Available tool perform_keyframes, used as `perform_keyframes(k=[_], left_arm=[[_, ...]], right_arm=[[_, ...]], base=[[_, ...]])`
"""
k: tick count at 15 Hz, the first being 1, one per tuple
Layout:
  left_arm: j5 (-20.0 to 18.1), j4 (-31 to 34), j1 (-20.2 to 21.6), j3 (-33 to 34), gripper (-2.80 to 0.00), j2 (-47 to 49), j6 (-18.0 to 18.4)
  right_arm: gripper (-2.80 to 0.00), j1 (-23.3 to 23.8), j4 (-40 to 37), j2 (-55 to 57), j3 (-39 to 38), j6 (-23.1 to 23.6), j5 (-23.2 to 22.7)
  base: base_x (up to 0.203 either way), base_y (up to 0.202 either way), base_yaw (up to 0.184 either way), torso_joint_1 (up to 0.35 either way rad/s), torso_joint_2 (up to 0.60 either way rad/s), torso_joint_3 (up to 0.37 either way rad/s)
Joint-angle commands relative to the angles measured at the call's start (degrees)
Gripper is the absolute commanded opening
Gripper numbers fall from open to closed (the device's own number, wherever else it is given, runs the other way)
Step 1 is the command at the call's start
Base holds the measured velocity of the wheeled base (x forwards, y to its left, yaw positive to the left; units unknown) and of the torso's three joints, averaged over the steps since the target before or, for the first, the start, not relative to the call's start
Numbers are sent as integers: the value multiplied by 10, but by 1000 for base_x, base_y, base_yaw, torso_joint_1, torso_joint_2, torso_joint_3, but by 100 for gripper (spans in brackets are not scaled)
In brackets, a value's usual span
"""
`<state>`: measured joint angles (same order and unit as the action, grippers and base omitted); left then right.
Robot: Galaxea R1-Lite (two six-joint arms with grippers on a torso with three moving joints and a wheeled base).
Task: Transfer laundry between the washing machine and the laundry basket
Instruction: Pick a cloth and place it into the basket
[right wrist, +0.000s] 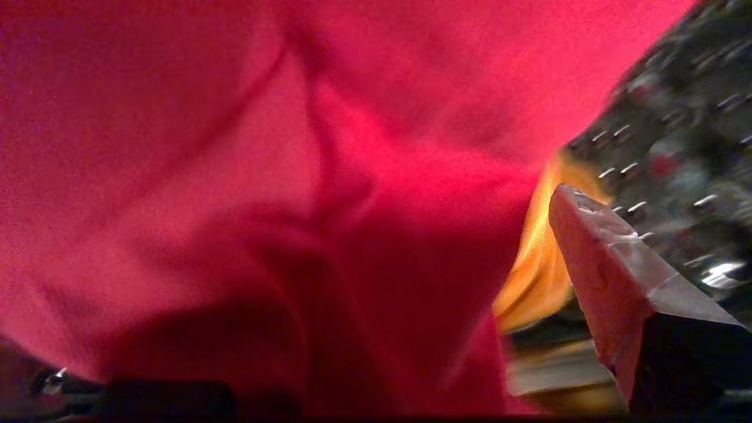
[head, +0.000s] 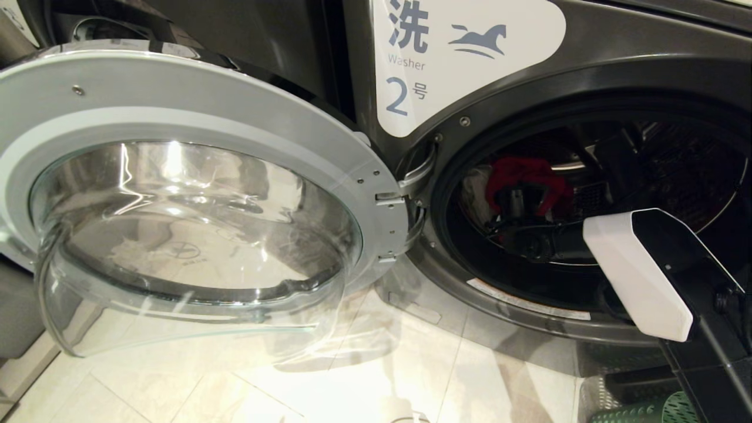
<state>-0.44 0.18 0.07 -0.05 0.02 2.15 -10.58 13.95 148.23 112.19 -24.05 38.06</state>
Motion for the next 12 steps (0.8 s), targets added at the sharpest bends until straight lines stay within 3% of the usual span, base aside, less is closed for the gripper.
perform_keyframes(k=[1, 5, 6, 12], left_arm=[[0, 0, 0, 0, -280, 1, 0], [0, 0, 0, 0, -280, 0, 0], [0, 0, 0, 0, -280, 0, 1], [0, 0, 1, 0, -280, 0, 0]], right_arm=[[0, 3, -1, 14, 1, -24, -6], [0, 5, -13, 22, 1, -45, -14], [-280, 5, -14, 21, 1, -46, -14], [-280, 6, -40, 17, 1, -46, -15]], base=[[0, 0, 0, 0, 0, 0], [0, 0, 0, 0, 0, 0], [0, 0, 0, 0, 0, 0], [0, 0, 0, 0, 0, 0]])
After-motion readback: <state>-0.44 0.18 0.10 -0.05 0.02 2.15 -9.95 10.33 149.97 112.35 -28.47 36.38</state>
